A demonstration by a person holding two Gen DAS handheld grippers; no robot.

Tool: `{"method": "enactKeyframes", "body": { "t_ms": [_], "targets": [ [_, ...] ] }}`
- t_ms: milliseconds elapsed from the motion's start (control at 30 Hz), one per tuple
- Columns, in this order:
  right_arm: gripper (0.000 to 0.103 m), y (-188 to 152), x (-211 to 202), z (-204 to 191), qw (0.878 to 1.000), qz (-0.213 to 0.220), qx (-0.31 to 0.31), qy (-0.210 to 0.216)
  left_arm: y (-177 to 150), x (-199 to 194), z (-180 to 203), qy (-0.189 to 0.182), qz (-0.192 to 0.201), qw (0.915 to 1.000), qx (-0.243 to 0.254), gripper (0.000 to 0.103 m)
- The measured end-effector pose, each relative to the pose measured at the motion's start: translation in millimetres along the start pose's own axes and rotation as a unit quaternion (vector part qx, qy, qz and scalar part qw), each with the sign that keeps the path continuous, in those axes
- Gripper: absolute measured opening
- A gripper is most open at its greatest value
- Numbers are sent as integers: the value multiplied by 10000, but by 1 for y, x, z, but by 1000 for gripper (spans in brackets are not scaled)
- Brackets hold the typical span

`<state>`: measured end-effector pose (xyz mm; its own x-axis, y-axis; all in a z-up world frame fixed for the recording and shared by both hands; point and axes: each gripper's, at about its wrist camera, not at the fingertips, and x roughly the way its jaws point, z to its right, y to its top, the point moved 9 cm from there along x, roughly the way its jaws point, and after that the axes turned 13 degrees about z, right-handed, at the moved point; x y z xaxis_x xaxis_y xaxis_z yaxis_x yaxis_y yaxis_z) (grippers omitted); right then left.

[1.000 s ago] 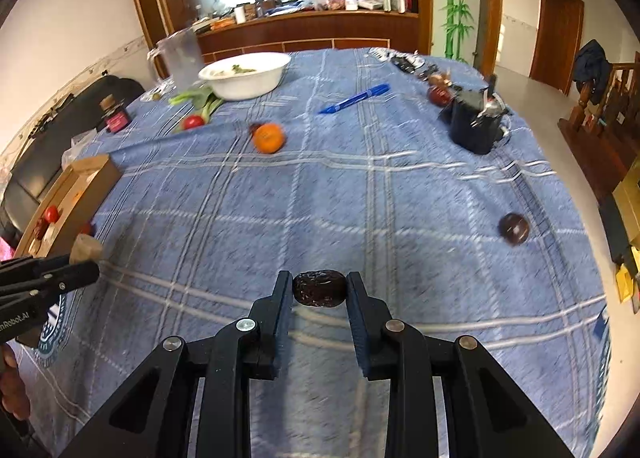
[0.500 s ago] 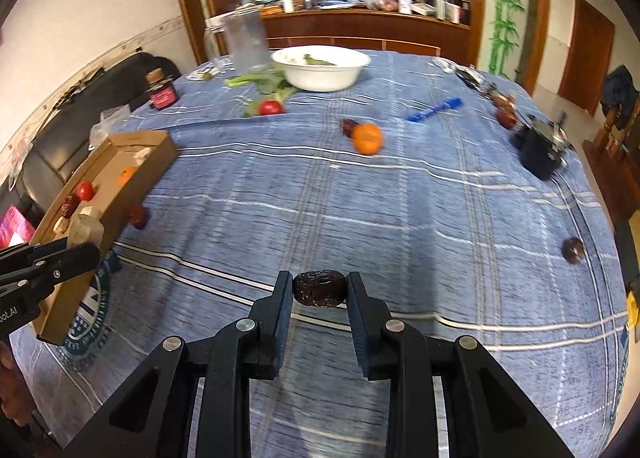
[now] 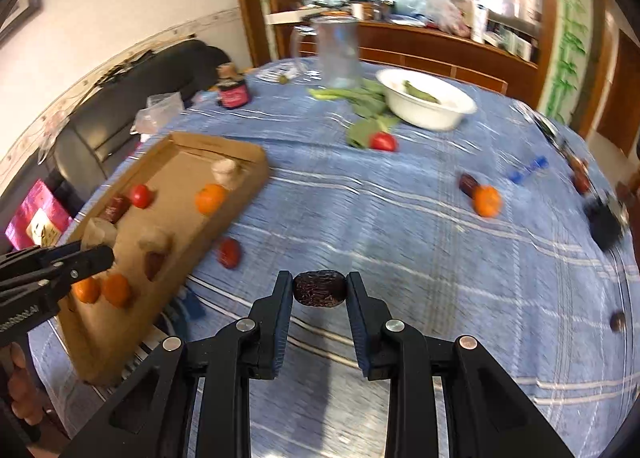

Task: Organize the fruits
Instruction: 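Carry the date with the right tool while the left tool carries the cube over the tray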

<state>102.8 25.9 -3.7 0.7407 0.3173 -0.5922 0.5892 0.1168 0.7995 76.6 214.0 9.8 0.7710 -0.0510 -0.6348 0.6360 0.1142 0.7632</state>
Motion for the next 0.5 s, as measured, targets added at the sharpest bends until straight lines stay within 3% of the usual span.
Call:
{"method": "enactKeyframes", "body": {
  "t_ms": [300, 500],
  "targets": [
    [30, 33, 34, -62, 9988, 61, -295, 387, 0, 7, -67, 534, -74, 9984, -181, 28],
    [30, 47, 66, -101, 9969, -54, -431, 660, -1, 23, -89, 705, -220, 9970, -250, 28]
  ]
}}
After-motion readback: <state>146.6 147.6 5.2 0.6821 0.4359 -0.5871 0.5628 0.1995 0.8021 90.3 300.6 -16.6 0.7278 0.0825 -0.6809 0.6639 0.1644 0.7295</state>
